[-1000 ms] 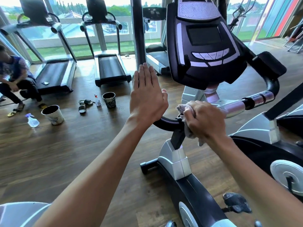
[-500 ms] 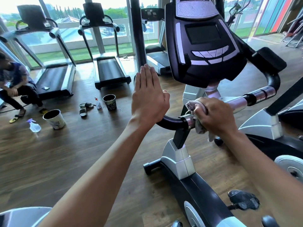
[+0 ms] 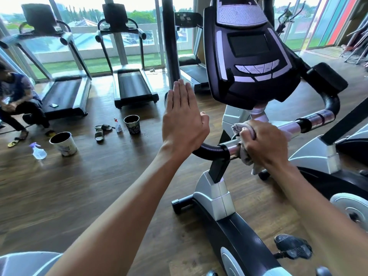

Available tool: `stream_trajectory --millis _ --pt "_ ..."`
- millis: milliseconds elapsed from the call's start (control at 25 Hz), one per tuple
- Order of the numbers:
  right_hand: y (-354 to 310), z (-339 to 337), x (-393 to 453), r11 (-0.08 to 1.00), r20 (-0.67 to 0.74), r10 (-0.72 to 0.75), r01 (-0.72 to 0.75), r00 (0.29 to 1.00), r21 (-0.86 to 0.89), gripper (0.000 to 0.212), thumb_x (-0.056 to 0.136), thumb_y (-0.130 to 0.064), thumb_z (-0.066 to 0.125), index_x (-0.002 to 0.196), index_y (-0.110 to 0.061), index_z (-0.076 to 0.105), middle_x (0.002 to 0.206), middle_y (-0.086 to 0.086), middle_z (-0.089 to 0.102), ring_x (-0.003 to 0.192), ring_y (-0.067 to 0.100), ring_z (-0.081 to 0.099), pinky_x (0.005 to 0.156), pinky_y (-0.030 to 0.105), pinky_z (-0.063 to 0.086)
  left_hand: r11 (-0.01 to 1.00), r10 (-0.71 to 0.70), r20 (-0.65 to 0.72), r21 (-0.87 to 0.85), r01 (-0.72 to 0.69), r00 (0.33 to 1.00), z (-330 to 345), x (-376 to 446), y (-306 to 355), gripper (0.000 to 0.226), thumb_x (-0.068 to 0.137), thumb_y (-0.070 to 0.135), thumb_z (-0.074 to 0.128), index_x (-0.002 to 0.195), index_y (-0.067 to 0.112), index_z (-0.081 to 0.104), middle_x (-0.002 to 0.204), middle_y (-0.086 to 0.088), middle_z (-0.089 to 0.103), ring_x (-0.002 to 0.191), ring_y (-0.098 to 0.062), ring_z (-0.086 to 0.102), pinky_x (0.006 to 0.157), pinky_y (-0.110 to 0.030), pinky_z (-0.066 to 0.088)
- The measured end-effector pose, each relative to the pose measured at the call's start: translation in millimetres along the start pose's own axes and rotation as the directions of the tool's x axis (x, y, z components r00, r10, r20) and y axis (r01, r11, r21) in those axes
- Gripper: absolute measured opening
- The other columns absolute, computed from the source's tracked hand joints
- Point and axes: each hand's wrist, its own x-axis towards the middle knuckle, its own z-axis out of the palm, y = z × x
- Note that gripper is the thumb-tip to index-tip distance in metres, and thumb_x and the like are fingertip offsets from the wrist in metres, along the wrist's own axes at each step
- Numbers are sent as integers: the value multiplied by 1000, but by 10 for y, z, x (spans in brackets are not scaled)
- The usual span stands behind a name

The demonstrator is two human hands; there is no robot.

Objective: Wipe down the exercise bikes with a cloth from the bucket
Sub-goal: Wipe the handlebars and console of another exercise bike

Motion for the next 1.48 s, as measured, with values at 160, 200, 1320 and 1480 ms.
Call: stream_trajectory --millis 160,200,1320,1480 --pt "-594 27 -86 977 209 -141 170 968 -129 40 94 -46 36 94 -19 65 87 10 65 82 33 58 65 37 37 997 25 -25 -78 -27 999 -167 98 -140 59 108 36 24 160 8 23 168 -8 22 156 -17 18 125 -29 10" --pt "-724 43 -80 967 240 -146 190 960 -171 39 96 -45 36 91 -18 64 86 12 63 83 34 59 65 36 32 996 50 -35 -72 -52 998 -214 119 -194 55 109 34 24 159 12 30 166 -2 28 154 -14 23 122 -26 14" --pt "-802 87 -60 980 276 -182 196 944 -25 44 97 -60 38 88 -21 57 84 14 67 81 38 63 63 36 33 993 52 -12 -109 -53 999 5 78 -167 57 108 29 25 162 12 16 171 -3 12 157 -13 8 128 -38 -4" --pt "-696 191 -397 941 47 -335 332 941 68 52 92 -61 43 110 -17 64 95 7 70 86 32 64 71 39 49 988 87 -38 -125 -91 995 11 72 -182 57 109 30 24 162 9 15 171 -5 10 158 -15 6 128 -37 -4"
